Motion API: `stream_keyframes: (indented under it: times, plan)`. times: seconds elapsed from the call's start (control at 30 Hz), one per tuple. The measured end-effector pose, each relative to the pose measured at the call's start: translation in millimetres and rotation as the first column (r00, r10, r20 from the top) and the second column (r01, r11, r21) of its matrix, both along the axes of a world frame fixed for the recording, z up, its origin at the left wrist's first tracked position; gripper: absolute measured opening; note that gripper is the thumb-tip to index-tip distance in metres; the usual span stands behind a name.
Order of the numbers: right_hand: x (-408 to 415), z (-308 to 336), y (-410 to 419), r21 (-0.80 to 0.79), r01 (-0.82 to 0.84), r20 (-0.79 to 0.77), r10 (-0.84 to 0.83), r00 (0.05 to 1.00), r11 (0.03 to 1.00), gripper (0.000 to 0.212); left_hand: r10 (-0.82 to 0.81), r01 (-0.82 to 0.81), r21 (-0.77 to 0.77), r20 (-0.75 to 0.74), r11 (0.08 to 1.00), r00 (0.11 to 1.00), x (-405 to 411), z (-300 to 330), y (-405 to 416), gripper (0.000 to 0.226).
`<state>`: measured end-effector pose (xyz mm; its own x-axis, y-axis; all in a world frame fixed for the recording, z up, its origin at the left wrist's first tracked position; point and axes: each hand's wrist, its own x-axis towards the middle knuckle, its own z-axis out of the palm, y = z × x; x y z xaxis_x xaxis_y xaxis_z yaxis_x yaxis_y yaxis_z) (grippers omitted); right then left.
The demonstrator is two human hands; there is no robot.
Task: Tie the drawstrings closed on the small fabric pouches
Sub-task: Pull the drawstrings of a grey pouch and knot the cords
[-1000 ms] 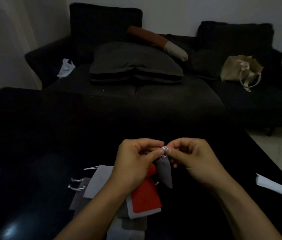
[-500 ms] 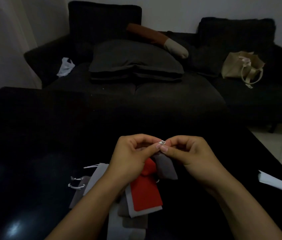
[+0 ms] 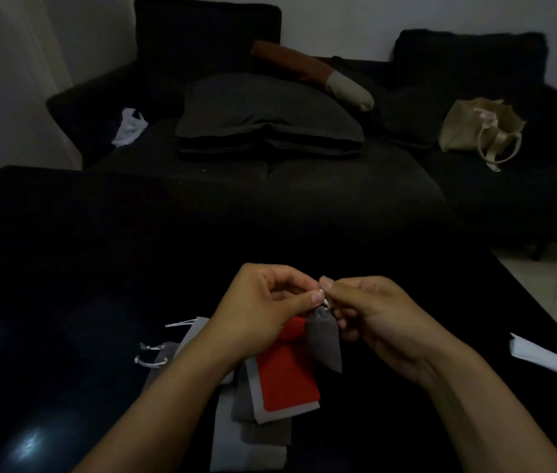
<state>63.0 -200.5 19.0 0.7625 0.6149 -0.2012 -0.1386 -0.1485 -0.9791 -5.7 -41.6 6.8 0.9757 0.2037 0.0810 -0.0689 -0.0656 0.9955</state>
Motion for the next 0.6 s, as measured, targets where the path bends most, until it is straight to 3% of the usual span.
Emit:
stream_keyframes:
  times: [0.3,0.43,0.6]
  plan:
    - [-1.5,1.7,-0.7,0.191,0.060,-0.400,0.022,0.916,0.980,0.012,-0.012,0.011,0.006,0.119,1.000,0.993,-3.4,7.4,2.0,0.023]
    - [-2.2,0.7,0.2,0.205,0.090,-0.479,0.019,0.878,0.975,0.010,-0.039,-0.021,0.252,0.231,0.968,0.972,-4.0,8.2,3.4,0.018]
    - [-3.9,-2.9,4.9,0.184,0.152,-0.569,-0.021,0.822,0.971,0.010,-0.112,-0.164,0.603,0.393,0.781,0.913,-2.5,6.8,6.9,0.018]
